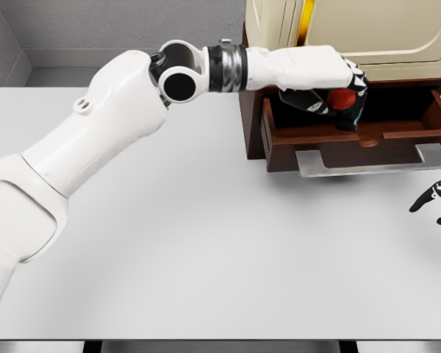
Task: Put the switch into the drawer with left arm, and close the drawer with right arm
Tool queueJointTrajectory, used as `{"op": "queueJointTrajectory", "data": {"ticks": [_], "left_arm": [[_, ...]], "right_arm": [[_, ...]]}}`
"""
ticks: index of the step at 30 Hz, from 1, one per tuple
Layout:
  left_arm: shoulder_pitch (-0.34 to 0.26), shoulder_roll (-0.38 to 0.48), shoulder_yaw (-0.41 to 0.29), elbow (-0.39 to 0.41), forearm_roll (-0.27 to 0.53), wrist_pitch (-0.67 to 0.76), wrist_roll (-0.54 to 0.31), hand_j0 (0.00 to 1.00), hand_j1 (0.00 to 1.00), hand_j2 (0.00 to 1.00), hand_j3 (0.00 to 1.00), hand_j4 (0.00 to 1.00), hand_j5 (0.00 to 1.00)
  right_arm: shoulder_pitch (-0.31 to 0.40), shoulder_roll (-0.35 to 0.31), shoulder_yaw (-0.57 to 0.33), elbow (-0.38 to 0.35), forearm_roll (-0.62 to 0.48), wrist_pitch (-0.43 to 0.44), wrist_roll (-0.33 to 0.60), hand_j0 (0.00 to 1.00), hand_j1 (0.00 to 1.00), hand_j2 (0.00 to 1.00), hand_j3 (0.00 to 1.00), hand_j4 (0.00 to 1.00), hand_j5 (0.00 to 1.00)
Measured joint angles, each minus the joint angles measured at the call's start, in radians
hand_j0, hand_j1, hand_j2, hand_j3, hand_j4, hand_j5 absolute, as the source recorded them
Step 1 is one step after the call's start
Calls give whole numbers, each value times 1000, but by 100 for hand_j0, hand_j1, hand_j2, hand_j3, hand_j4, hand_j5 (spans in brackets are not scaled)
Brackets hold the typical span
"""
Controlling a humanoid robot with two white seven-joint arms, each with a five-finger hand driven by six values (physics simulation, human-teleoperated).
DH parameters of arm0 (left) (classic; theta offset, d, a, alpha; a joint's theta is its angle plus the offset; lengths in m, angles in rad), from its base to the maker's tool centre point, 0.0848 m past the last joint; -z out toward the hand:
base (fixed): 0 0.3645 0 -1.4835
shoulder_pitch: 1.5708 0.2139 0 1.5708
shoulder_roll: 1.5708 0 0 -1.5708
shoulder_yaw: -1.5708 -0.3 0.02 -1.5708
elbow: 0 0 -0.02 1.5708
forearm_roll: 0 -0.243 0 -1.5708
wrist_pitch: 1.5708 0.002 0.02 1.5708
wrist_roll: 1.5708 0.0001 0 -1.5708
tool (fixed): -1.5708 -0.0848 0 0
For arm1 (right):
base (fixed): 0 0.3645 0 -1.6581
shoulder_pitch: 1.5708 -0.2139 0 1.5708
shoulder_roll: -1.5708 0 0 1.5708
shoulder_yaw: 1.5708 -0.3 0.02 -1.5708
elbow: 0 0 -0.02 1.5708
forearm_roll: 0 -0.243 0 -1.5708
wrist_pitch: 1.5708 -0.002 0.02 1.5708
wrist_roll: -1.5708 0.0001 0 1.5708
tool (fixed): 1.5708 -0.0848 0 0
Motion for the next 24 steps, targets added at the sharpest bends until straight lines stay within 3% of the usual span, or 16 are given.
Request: {"op": "queueJointTrajectory", "data": {"ticks": [3, 15, 24], "left_arm": [[0, 6, 2, 3, 49, 0, 0, 100, 100, 100, 100, 100, 100], [-2, 32, 1, -38, 121, 0, 4, 100, 100, 100, 100, 100, 100], [-21, -51, -32, -31, 32, 0, -7, 100, 100, 100, 100, 100, 100]], "right_arm": [[0, -2, 2, 0, 0, 0, 0, 62, 62, 62, 62, 62, 62], [-2, -5, 24, 0, 1, 0, 0, 62, 62, 62, 62, 62, 62], [-5, -5, 29, 0, 1, 0, 0, 63, 63, 63, 63, 63, 63]]}}
